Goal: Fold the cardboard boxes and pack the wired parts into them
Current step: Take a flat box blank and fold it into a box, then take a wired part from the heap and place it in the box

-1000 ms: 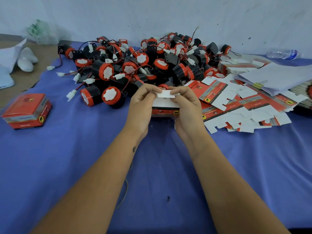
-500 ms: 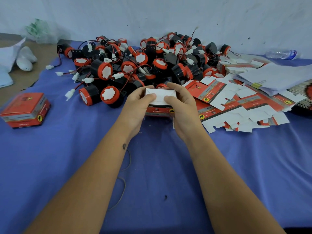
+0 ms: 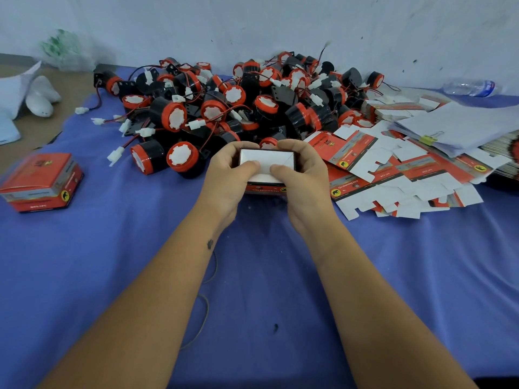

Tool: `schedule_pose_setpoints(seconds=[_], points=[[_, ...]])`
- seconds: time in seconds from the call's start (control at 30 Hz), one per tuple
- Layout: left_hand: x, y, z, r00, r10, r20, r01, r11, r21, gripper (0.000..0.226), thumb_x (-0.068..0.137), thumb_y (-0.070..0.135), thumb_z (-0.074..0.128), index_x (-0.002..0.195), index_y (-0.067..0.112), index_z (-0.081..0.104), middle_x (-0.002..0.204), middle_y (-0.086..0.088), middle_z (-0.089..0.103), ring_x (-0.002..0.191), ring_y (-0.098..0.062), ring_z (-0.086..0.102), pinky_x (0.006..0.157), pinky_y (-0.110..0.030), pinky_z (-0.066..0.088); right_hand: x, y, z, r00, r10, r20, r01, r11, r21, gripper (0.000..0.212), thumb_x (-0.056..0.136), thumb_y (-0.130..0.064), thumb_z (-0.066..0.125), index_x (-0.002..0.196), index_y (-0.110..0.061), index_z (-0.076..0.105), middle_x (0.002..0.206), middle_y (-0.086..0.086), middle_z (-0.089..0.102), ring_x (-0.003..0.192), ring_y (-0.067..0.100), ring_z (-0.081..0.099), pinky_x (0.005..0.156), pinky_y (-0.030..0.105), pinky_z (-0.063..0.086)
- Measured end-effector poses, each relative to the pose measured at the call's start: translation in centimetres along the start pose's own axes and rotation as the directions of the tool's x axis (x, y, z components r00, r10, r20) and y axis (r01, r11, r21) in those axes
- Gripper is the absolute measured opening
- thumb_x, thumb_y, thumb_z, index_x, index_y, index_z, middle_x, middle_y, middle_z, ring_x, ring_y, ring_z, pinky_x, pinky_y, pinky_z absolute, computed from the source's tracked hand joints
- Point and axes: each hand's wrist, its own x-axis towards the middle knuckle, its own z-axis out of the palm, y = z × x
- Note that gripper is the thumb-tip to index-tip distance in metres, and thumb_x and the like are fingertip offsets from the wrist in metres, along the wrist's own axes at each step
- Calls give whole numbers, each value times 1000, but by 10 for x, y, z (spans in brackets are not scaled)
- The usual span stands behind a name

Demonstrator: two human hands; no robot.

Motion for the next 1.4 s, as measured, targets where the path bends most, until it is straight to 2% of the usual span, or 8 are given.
schedule_pose_setpoints(seconds=[0.2,0.4,0.53,0.63,0.9,1.03,1.17,1.4], points=[[-3,10,3,999,-14,41,23,975,-222,25,96,38,49,108,27,68,102,9,70,89,1,68,74,-19,53,3,-5,2,998,-55,10,51,969,243,24,95,-7,44,95,1,67,92,10,69,87,18,66,75,28,53],[5,1,-1,999,-30,43,10,914,406,48,101,60,17,145,50,36,142,11,43,126,-10,41,98,-36,38,0,-9,-3,965,-256,-62,263,945,194,42,95,-22,51,57,-6,61,71,11,69,90,27,68,101,37,47],[-4,1,2,999,-33,11,31,995,89,26,103,43,44,94,35,67,98,9,71,92,-19,68,77,-41,58,-4,-8,-2,918,-395,-29,394,919,-28,22,97,-18,54,95,-5,71,101,9,72,103,16,67,89,22,50],[0,-4,-2,996,32,79,-26,997,-75,14,99,14,55,97,28,61,90,5,68,80,-9,67,68,-28,54,-6,-6,2,890,-453,-45,434,873,-222,32,96,-18,57,127,-18,59,141,0,51,132,4,43,93,6,38],[7,-10,-14,976,103,194,-102,995,-11,83,77,-1,71,142,35,33,126,-3,60,118,-18,59,87,-29,54,6,-2,-10,992,-69,-109,50,985,-167,39,92,-2,54,126,-21,58,122,-1,63,110,12,61,80,20,56],[9,-6,-26,960,152,237,-215,939,270,78,71,10,74,142,25,45,132,11,59,120,-6,58,97,-36,54,9,-2,-17,992,-127,0,124,966,-226,43,91,4,53,127,-18,60,125,-1,65,117,10,59,95,28,53],[11,-3,-29,971,241,-6,-228,928,293,64,82,13,77,139,22,50,127,12,62,113,-2,60,92,-24,54,14,-2,-23,973,-65,-222,31,988,-152,35,93,-11,57,126,-25,59,120,-4,60,107,4,58,82,13,49],[12,-10,-31,979,203,26,-191,860,473,73,85,9,72,143,36,36,119,24,53,102,15,51,75,3,39,18,10,-29,960,-146,-240,-49,755,-654,32,93,-17,50,123,-24,60,115,-3,54,97,14,53,83,33,47]])
